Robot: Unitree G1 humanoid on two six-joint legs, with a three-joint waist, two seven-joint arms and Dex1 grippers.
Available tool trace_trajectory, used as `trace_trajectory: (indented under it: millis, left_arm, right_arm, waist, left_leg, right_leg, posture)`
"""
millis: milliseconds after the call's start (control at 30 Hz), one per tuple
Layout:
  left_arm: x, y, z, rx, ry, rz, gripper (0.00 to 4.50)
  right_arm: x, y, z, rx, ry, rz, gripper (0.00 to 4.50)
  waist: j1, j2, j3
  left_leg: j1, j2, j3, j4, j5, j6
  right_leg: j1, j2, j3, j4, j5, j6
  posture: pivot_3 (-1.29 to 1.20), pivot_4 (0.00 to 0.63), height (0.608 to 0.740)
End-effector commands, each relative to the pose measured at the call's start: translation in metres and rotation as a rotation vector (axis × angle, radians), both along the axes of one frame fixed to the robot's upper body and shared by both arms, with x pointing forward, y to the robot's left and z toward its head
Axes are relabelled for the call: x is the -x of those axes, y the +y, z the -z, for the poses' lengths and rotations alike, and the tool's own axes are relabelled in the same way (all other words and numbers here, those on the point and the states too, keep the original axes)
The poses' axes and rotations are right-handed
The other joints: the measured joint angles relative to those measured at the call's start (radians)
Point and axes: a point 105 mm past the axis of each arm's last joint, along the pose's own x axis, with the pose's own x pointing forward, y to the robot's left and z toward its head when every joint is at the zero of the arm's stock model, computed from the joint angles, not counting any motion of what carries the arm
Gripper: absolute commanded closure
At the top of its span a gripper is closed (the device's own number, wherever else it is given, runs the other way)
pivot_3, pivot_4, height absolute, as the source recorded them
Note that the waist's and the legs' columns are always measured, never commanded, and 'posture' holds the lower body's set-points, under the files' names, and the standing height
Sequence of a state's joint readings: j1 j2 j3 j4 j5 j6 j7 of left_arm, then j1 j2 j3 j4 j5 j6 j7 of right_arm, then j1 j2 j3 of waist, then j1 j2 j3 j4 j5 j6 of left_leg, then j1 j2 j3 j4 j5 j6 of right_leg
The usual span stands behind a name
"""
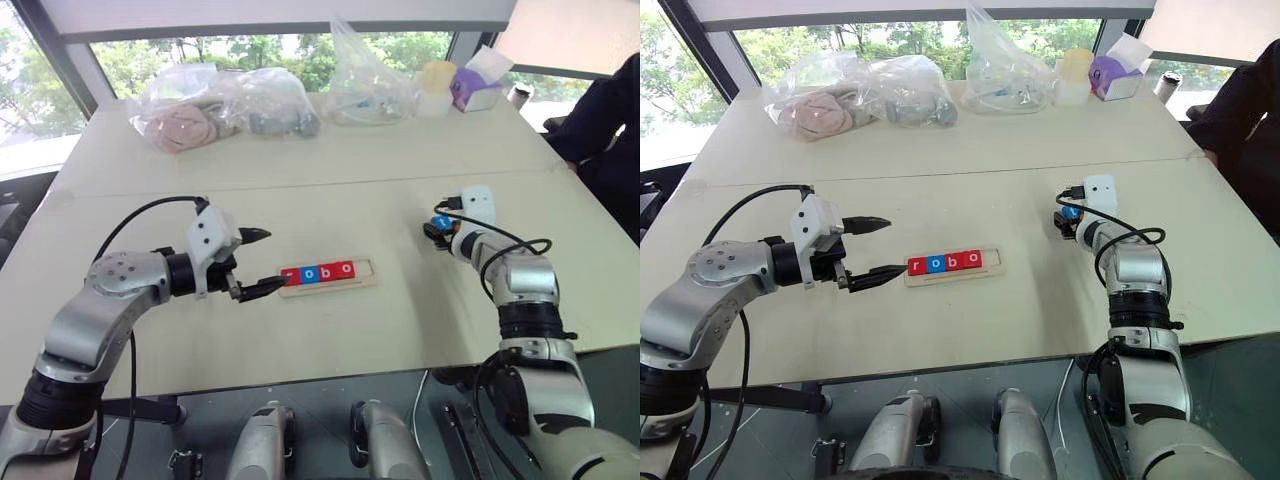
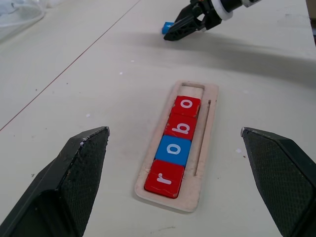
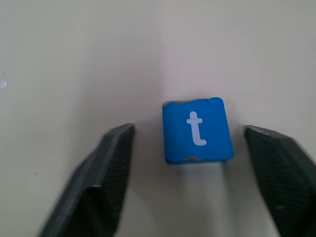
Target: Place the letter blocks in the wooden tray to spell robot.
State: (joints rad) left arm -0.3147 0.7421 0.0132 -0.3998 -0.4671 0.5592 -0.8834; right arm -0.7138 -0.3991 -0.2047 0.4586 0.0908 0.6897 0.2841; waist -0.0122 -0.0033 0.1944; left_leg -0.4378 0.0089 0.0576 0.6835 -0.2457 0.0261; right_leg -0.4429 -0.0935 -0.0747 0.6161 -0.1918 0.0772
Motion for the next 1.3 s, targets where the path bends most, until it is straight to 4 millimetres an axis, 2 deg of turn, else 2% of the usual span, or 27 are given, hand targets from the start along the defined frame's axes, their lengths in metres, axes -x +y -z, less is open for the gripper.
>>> trace_trajectory:
  millis: [33, 67, 133, 267, 433, 500, 567, 633, 800, 933, 1300]
  left_arm:
    - [0.002, -0.003, -0.010, 0.007, -0.045, 0.012, 0.00]
    - [0.002, -0.003, -0.010, 0.008, -0.045, 0.012, 0.00]
    - [0.002, -0.003, -0.009, 0.010, -0.044, 0.013, 0.00]
    - [0.002, -0.004, -0.009, 0.012, -0.045, 0.012, 0.00]
    - [0.004, -0.004, -0.006, 0.017, -0.035, 0.013, 0.00]
    - [0.005, -0.004, -0.004, 0.019, -0.024, 0.016, 0.00]
    - [0.005, -0.004, -0.002, 0.019, -0.017, 0.021, 0.00]
    - [0.005, -0.005, -0.001, 0.019, -0.014, 0.026, 0.00]
    - [0.003, -0.007, -0.002, 0.020, -0.018, 0.040, 0.00]
    - [0.002, -0.008, -0.003, 0.018, -0.020, 0.043, 0.00]
    - [0.005, -0.004, -0.003, 0.012, -0.022, 0.024, 0.00]
  right_arm:
    - [-0.001, -0.011, 0.000, -0.017, 0.001, 0.031, 3.10]
    - [-0.001, -0.013, 0.000, -0.018, 0.004, 0.035, 3.33]
    - [0.001, -0.016, 0.001, -0.025, 0.014, 0.047, 3.32]
    - [0.018, -0.018, -0.001, -0.033, 0.030, 0.063, 3.32]
    - [0.071, 0.025, -0.012, -0.072, 0.057, -0.017, 3.32]
    - [0.091, 0.035, -0.014, -0.079, 0.083, -0.009, 3.32]
    - [0.103, 0.039, -0.015, -0.084, 0.094, 0.021, 3.32]
    - [0.106, 0.041, -0.017, -0.085, 0.095, 0.046, 3.32]
    - [0.101, 0.047, -0.022, -0.055, 0.053, 0.076, 3.32]
    - [0.100, 0.052, -0.017, -0.069, 0.070, 0.077, 3.32]
    - [0.093, 0.068, -0.010, -0.091, 0.076, 0.044, 3.32]
  waist:
    - [0.001, 0.000, 0.000]
    - [0.001, 0.000, 0.000]
    - [0.002, 0.000, 0.000]
    - [0.006, 0.000, 0.000]
    - [0.013, 0.000, -0.001]
    - [0.011, 0.000, -0.001]
    - [0.010, 0.001, -0.001]
    - [0.008, 0.001, -0.001]
    - [0.005, 0.001, -0.001]
    - [0.001, 0.001, -0.001]
    - [0.000, 0.001, -0.001]
  left_leg:
    - [0.000, 0.000, 0.000, 0.000, 0.000, 0.000]
    - [0.000, 0.000, 0.000, 0.000, 0.000, 0.000]
    - [0.000, 0.000, 0.000, 0.000, 0.000, 0.000]
    - [0.000, 0.000, -0.001, 0.000, 0.000, 0.000]
    - [0.000, 0.001, -0.001, -0.001, 0.000, 0.000]
    - [0.000, 0.002, -0.001, -0.001, 0.000, 0.000]
    - [0.000, 0.003, -0.001, -0.001, 0.000, 0.000]
    - [0.000, 0.003, -0.001, -0.001, 0.000, -0.001]
    - [0.000, 0.003, 0.000, -0.001, -0.001, -0.002]
    - [-0.005, 0.003, 0.000, -0.001, 0.000, -0.001]
    - [-0.005, 0.004, 0.000, -0.001, 0.000, -0.001]
  right_leg:
    - [0.000, 0.000, 0.000, 0.000, 0.000, 0.000]
    - [0.000, 0.000, 0.000, 0.000, 0.000, 0.000]
    - [0.001, 0.000, 0.000, -0.001, 0.000, 0.000]
    - [0.001, 0.000, 0.000, 0.000, 0.000, 0.000]
    - [-0.001, 0.000, 0.000, 0.000, 0.001, 0.002]
    - [-0.001, 0.001, 0.000, 0.000, 0.001, 0.001]
    - [-0.001, 0.002, 0.000, 0.000, -0.001, -0.003]
    - [-0.002, 0.002, 0.000, -0.001, 0.000, -0.005]
    - [-0.002, 0.001, 0.000, -0.003, 0.001, -0.007]
    - [-0.006, 0.002, 0.000, -0.003, 0.001, -0.007]
    - [-0.006, 0.003, 0.000, -0.003, 0.001, -0.006]
  posture:
    - [0.00, 0.150, 0.725]
    - [0.00, 0.150, 0.725]
    - [0.00, 0.150, 0.725]
    - [0.00, 0.150, 0.725]
    - [0.00, 0.150, 0.725]
    - [0.00, 0.150, 0.725]
    - [0.00, 0.150, 0.725]
    - [0.00, 0.150, 0.725]
    - [0.00, 0.150, 0.725]
    - [0.00, 0.150, 0.725]
    - [0.00, 0.150, 0.725]
